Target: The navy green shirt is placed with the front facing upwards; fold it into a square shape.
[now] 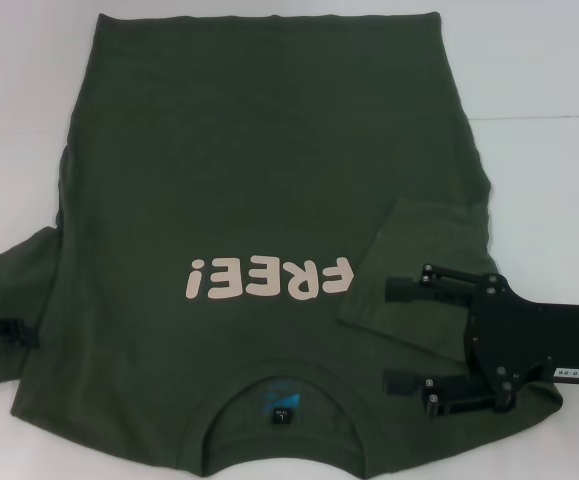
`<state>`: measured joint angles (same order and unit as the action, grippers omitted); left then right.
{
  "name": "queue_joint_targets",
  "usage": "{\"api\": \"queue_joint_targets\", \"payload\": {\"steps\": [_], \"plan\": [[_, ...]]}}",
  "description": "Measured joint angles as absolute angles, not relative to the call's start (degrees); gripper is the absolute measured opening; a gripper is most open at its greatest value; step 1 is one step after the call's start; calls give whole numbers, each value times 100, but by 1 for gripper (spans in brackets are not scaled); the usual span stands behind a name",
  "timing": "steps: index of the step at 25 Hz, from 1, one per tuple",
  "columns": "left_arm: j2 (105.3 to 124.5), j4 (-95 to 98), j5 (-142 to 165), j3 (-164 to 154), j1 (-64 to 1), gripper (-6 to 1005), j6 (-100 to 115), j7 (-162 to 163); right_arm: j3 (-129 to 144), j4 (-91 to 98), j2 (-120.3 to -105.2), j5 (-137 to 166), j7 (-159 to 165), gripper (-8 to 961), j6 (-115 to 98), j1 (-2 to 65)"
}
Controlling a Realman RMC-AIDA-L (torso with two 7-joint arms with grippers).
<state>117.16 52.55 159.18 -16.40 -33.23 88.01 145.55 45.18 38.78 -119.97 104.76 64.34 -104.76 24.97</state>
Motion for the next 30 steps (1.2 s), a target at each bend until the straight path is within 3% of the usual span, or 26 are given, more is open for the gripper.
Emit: {"api": "queue_joint_targets", "payload": {"steps": [3,9,17,27,30], "plan": [[11716,5255,15989,-1657,-3322,909,8728,14587,4518,3876,-11997,10476,6440,945,-10465,2505],[11720,5237,16065,-1802,-3322,744,8682,14573,4518,3869,-11997,10473,6443,945,-10459,2513],[11725,5174,16075,-1907,-3353,510,8660,14553,4518,3866,-11997,10459,6443,944,-10458,2514],[11715,5176,16076,-1908,-3366,52,8656,14531,4518,3867,-11997,10440,6443,944,-10459,2514],[11715,5176,16075,-1907,-3366,53,8658,14504,4518,3867,-11997,10438,6442,944,-10459,2520]]}}
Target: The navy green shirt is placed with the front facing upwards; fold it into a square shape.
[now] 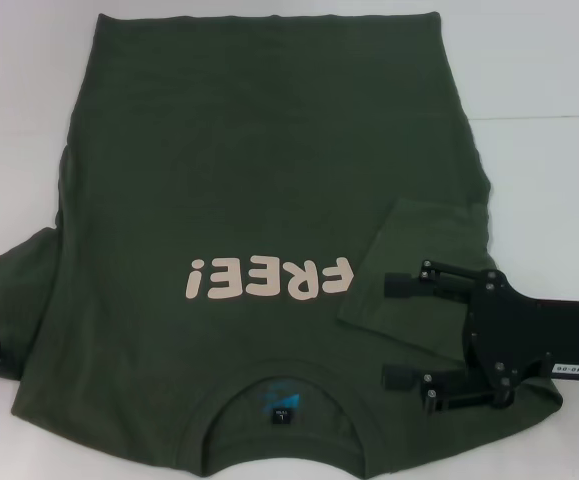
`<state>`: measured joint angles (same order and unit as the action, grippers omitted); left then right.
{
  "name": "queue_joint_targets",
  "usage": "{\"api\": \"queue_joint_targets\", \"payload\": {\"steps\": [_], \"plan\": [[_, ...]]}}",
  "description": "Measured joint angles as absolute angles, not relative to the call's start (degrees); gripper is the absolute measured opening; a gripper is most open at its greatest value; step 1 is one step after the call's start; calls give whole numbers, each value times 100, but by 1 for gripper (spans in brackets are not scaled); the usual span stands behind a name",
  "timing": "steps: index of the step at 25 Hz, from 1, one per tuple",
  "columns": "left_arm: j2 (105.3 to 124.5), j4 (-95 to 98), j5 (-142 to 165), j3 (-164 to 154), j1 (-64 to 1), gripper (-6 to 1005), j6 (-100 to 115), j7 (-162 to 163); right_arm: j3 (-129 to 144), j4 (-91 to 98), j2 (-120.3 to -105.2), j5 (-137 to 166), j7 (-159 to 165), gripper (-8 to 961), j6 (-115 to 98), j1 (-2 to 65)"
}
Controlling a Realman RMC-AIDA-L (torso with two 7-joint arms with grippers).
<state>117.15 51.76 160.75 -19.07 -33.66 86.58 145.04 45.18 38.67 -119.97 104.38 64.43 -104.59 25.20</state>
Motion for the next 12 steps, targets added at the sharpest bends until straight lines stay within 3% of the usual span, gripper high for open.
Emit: {"api": "queue_joint_targets", "payload": {"steps": [12], "plan": [[11744,5296,16075,-1958,-3335,50,8665,14274,4494,3796,-12007,10432,6442,944,-10412,2528]]}}
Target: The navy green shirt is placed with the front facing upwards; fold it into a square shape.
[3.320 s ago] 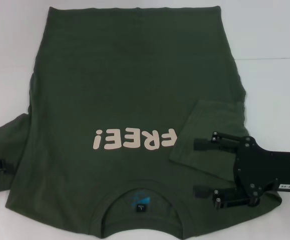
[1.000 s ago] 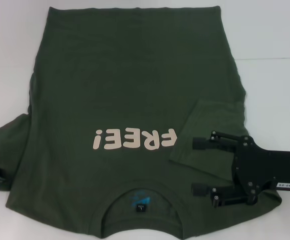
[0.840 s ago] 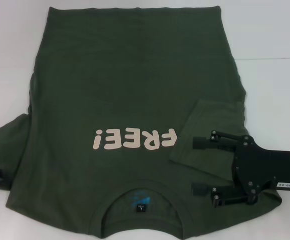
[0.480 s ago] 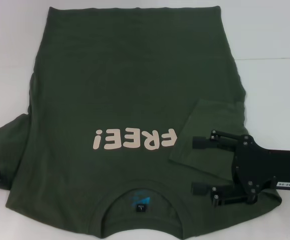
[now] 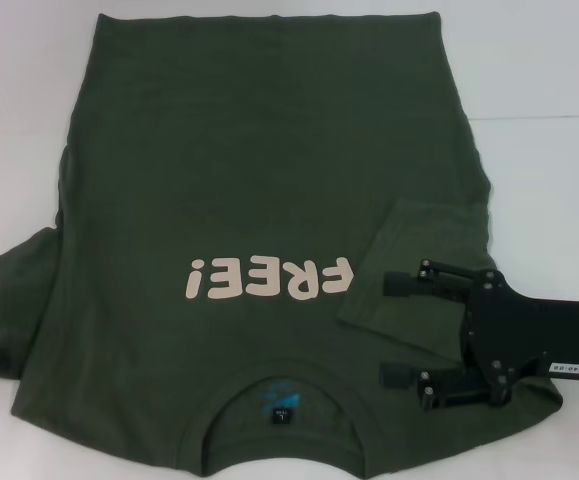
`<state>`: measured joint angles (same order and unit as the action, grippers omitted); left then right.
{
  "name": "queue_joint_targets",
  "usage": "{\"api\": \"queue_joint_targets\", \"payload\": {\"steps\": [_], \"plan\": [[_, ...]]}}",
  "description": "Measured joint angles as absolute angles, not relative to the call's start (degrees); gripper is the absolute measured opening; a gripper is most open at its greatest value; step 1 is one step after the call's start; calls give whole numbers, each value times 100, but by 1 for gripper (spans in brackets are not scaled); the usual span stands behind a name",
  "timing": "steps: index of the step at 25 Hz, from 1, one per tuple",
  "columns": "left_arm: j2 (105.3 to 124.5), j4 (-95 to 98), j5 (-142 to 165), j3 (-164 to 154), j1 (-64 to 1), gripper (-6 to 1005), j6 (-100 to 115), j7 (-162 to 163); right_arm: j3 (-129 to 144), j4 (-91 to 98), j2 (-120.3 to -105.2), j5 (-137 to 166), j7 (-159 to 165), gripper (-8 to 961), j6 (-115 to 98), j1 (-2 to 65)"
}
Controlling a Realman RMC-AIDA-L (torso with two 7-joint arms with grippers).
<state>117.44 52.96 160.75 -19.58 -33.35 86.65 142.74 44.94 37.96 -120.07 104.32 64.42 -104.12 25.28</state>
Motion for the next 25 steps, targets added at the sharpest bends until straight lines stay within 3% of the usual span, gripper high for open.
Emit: {"api": "queue_joint_targets", "payload": {"steps": [16,25], "plan": [[11711,5281,16136,-1852,-3355,53,8765,14286,4509,3779,-12005,10433,6415,943,-10397,2567],[11605,5352,15745,-1419,-3379,268,9197,14296,4509,3774,-12006,10439,6390,943,-10397,2599]]}}
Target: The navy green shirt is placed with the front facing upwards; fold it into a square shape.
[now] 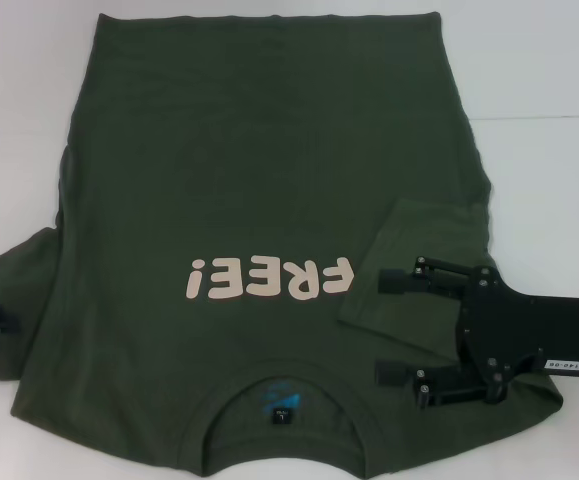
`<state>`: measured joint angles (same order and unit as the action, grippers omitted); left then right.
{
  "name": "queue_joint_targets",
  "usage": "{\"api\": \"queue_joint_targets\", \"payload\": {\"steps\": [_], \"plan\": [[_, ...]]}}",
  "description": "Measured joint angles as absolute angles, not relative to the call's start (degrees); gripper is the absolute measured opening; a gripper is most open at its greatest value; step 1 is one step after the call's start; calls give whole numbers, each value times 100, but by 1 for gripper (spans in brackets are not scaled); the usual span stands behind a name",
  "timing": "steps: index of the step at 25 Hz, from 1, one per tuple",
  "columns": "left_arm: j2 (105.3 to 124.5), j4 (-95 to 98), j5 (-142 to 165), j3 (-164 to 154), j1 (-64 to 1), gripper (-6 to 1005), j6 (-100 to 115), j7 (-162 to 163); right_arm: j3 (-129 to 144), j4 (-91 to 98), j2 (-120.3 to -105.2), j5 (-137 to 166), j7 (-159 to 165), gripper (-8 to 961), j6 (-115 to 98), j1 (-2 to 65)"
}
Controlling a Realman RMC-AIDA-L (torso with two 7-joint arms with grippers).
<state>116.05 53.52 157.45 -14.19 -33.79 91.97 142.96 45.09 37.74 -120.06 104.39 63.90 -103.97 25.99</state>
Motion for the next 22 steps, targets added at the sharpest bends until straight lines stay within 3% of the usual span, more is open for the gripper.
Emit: {"api": "queue_joint_targets", "payload": {"steps": [7,12,15,22], "plan": [[11572,5578,15764,-1387,-3324,424,9279,14310,4508,3724,-12006,10440,6384,943,-10397,2609],[11569,5561,15875,-1433,-3316,663,9329,14311,4508,3694,-12006,10444,6381,942,-10397,2610],[11568,5496,15882,-1443,-3325,883,9364,14315,4509,3639,-12000,10457,6381,942,-10398,2617],[11579,5385,15843,-1512,-3377,949,9371,14315,4508,3636,-11997,10468,6381,942,-10398,2620]]}}
